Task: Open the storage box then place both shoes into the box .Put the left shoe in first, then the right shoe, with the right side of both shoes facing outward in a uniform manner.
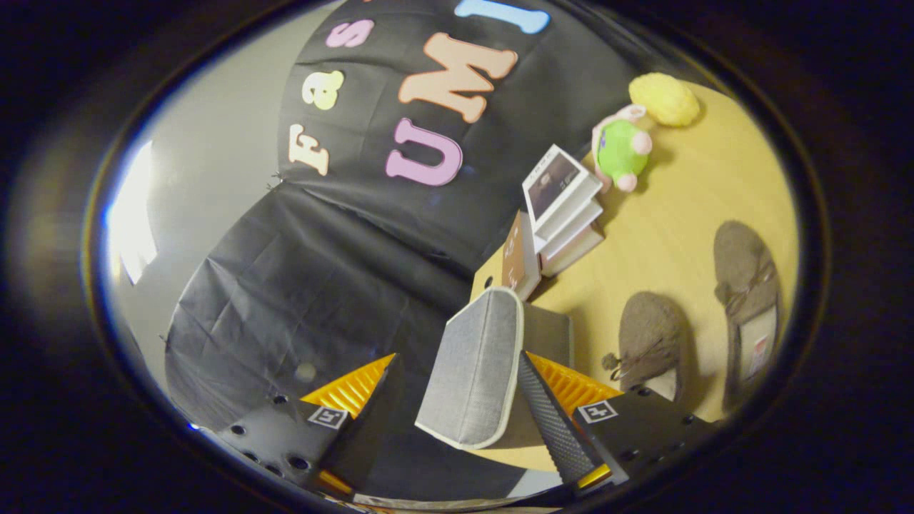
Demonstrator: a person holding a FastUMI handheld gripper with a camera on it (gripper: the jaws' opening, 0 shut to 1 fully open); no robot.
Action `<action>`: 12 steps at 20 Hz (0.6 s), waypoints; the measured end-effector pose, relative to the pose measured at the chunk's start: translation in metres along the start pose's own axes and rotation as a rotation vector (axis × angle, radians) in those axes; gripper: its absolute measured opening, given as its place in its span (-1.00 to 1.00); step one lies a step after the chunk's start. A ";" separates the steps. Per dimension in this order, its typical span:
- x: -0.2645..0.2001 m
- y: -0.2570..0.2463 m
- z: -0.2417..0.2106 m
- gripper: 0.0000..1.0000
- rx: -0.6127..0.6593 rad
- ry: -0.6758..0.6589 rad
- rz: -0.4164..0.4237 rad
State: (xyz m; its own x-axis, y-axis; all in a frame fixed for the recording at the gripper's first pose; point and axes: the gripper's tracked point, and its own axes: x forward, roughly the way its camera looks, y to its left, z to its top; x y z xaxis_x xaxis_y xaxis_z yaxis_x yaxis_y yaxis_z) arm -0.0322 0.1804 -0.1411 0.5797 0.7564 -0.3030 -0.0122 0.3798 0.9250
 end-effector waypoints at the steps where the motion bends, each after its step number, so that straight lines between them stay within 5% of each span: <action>1: 0.005 -0.002 -0.009 1.00 0.027 0.035 0.009; 12: 0.036 -0.018 -0.088 1.00 0.189 0.269 0.046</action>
State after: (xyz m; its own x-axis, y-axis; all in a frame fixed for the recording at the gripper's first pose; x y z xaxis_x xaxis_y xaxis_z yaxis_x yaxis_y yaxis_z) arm -0.0829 0.2473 -0.1892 0.3458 0.8937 -0.2860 0.1326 0.2552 0.9577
